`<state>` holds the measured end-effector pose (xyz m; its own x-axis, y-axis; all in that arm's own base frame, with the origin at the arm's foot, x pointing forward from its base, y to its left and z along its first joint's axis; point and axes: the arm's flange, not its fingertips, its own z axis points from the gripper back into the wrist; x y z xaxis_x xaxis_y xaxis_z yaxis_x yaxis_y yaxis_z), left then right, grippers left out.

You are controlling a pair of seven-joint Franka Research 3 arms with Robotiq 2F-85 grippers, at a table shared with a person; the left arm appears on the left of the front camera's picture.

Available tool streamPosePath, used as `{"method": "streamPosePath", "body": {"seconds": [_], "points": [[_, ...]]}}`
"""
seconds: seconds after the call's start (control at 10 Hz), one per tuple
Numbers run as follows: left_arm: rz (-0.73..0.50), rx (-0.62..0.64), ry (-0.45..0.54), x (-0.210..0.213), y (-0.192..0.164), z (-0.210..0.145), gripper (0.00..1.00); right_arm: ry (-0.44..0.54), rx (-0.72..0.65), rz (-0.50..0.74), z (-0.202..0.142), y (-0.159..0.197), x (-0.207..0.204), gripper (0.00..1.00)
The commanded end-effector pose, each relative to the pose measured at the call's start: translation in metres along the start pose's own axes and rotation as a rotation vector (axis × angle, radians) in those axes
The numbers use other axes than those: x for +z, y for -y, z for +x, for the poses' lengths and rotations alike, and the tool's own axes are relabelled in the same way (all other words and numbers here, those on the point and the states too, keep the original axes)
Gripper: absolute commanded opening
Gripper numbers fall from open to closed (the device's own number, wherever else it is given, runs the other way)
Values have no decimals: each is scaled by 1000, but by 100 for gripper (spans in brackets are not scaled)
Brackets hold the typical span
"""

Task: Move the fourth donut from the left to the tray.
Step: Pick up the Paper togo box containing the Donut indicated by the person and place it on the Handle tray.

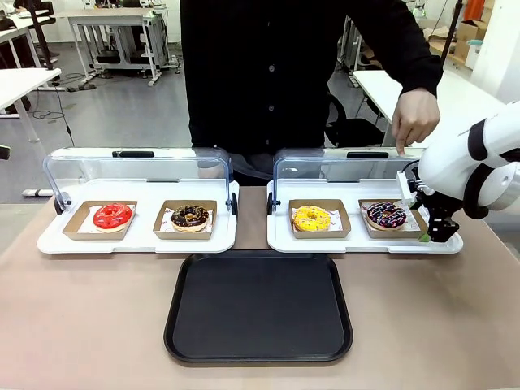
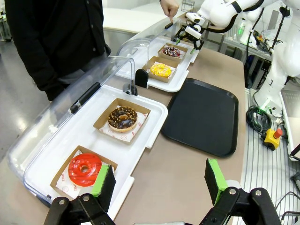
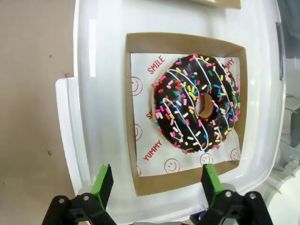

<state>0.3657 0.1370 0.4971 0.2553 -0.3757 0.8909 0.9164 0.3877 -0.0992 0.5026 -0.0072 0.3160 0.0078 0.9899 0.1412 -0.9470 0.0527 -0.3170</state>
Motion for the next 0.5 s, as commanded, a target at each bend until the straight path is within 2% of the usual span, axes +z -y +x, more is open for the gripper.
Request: {"method": "streamPosePath", "body": {"seconds": [0.0, 0.2, 0.3, 0.4], "points": [[-2, -20, 27, 1, -1, 2, 100, -28, -13, -3, 2, 7, -4, 100], [-2, -20, 27, 1, -1, 2, 100, -30, -14, 1, 1, 8, -5, 100], [-2, -20, 27, 1, -1, 2, 100, -35, -8, 18, 0, 8, -5, 41], [-2, -20, 27, 1, -1, 2, 100, -40, -12, 28, 1, 7, -5, 41]]}}
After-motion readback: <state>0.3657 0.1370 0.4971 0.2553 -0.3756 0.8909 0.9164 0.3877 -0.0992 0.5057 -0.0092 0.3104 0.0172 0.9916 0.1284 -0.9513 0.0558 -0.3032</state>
